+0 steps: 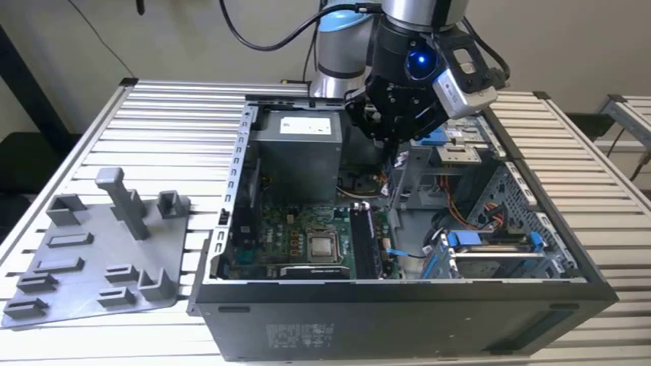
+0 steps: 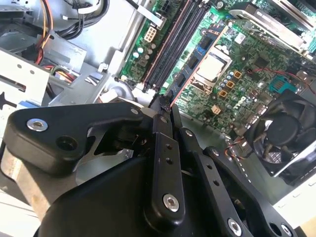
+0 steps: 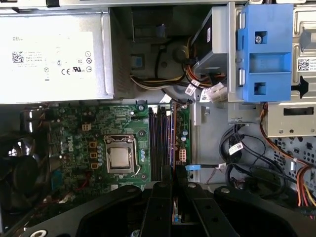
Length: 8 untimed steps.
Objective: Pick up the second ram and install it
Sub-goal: 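Insert the second ram into the second slot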
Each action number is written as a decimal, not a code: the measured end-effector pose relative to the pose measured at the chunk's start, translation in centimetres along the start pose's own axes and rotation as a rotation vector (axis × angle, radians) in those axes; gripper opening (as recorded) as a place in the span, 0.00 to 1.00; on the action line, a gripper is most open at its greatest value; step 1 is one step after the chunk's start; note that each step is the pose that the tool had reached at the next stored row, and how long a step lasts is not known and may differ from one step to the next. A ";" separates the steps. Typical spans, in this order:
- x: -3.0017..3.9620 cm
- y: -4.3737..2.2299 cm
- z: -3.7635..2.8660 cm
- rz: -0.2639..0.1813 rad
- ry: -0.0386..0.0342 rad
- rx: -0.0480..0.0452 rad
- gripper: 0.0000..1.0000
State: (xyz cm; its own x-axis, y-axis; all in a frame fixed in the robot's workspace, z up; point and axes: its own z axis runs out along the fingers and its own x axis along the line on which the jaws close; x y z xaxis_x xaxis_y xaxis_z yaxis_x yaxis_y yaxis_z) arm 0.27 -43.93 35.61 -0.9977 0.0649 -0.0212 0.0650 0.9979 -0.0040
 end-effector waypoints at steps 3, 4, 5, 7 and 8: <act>0.00 -0.01 0.08 0.000 0.0007 0.0026 0.14; 0.01 -0.01 0.12 0.000 0.0009 0.0028 0.14; 0.01 -0.01 0.16 0.000 0.0015 0.0034 0.14; 0.01 -0.01 0.26 0.000 0.0018 0.0038 0.14; 0.01 -0.01 0.31 0.000 0.0019 0.0038 0.14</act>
State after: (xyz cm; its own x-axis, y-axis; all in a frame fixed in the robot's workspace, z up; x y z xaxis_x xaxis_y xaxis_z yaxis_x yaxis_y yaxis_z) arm 0.26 -43.94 35.30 -0.9977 0.0649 -0.0192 0.0650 0.9979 -0.0078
